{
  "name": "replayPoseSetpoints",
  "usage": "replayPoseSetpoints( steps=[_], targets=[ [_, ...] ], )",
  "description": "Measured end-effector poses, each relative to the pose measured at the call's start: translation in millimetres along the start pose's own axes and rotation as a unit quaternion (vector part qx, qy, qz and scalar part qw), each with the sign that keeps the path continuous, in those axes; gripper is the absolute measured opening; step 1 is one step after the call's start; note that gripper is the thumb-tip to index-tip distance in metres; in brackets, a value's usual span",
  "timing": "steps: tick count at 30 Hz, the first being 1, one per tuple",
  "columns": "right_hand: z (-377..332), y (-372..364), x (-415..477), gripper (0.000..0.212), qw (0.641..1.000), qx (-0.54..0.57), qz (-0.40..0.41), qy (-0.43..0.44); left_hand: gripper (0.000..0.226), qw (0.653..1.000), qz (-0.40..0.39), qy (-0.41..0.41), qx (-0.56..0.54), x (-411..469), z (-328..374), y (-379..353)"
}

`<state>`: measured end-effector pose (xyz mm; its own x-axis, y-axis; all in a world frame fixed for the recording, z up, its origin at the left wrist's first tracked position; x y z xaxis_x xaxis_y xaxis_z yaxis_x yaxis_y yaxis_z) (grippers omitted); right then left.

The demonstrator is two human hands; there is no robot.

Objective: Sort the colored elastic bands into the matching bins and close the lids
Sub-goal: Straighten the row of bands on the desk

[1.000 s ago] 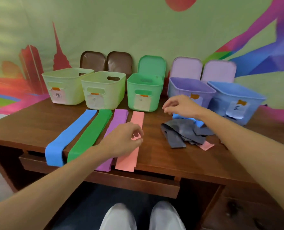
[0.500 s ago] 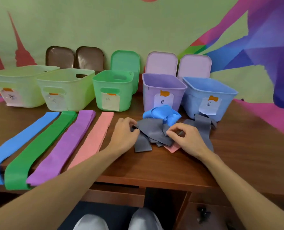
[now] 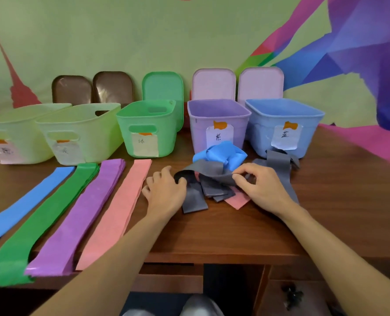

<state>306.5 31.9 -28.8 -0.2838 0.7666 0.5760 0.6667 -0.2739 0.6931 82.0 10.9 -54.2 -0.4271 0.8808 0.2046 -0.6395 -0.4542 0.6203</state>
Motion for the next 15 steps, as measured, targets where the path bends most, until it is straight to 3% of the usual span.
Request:
replayPoseSetpoints(
  steps=[3, 6, 9, 15],
  targets=[
    [2.6, 11.8, -0.4, 0.008, 0.995, 0.013, 0.093, -0.027, 0.045, 0.998, -0.019, -0.031, 0.041, 0.0, 2.5, -2.8],
    [3.7, 19.7, -1.1, 0.009, 0.988, 0.022, 0.148, -0.034, 0.026, 0.997, -0.011, -0.065, -0.032, 0.9, 3.1, 0.1],
    [5.9, 23.1, 0.2, 0.01, 0.984, 0.029, 0.173, -0.038, 0.011, 0.983, -0.006, -0.105, -0.148, -4.7, 9.0, 5.5],
    [15.2, 23.6, 0.9, 0.012, 0.979, 0.044, 0.189, -0.061, 0.011, 0.96, -0.04, -0.155, -0.228, -14.0, 19.6, 6.9]
  ],
)
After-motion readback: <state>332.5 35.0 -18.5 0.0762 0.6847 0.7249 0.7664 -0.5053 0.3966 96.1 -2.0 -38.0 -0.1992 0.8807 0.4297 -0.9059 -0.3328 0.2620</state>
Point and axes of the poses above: each hand's wrist, its own x-axis towards the middle knuckle, its own y-axis out of the back of the hand, z = x × y, the point moved 6 cm from there along x, towards the middle knuckle, and after that the axes turned 11 degrees about -x, right-handed, at the moved point
